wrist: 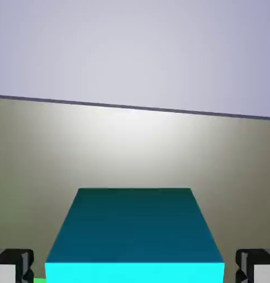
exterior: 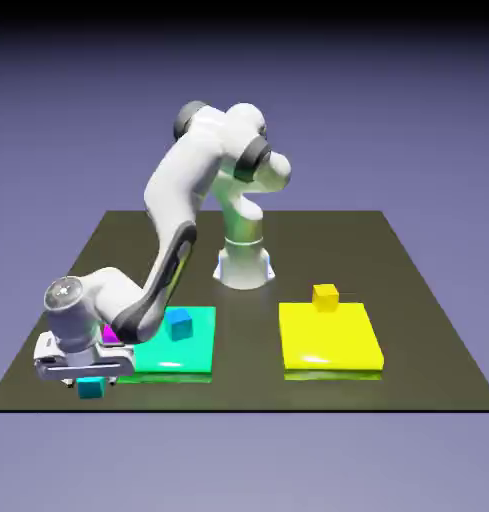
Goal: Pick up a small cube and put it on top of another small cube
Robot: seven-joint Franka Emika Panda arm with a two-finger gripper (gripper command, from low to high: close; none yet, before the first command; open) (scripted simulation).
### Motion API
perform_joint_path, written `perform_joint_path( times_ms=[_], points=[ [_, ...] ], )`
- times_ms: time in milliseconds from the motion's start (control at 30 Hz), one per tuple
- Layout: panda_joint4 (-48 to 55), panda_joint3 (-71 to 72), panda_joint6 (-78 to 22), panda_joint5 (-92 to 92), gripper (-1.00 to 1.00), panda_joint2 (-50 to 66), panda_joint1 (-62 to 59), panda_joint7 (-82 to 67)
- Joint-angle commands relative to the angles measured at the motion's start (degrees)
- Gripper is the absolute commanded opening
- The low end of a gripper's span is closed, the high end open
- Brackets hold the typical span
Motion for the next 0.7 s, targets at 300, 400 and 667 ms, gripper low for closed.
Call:
perform_joint_path(
  times_ms=[300, 400, 667],
  points=[
    [-8.38, -5.52, -10.56, -10.84, -1.00, -20.76, 5.17, 15.11],
    [-12.27, -6.31, -12.15, -13.99, -1.00, -26.99, 6.18, 20.83],
    [-19.84, -4.85, -6.31, -13.46, -1.00, -28.56, 5.29, 24.25]
  ],
)
